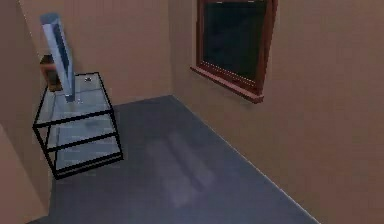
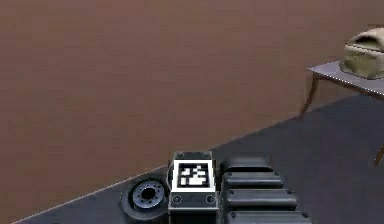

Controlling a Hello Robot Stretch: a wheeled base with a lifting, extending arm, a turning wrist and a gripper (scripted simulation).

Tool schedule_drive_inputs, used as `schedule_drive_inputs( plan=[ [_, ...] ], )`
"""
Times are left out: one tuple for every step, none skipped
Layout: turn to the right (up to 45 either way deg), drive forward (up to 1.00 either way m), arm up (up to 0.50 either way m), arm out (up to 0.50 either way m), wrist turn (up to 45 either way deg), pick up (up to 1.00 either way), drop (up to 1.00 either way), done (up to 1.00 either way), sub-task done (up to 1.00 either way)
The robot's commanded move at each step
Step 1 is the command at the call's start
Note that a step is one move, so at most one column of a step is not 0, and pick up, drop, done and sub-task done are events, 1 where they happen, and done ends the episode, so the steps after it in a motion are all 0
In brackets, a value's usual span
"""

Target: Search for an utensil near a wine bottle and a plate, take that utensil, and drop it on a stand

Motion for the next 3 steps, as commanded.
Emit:
schedule_drive_inputs(
  plan=[
    [0.0, 1.0, 0.0, 0.0, 0.0, 0.0, 0.0, 0.0, 0.0],
    [0.0, 0.75, 0.0, 0.0, 0.0, 0.0, 0.0, 0.0, 0.0],
    [-30.0, 0.0, 0.0, 0.0, 0.0, 0.0, 0.0, 0.0, 0.0]
  ],
)
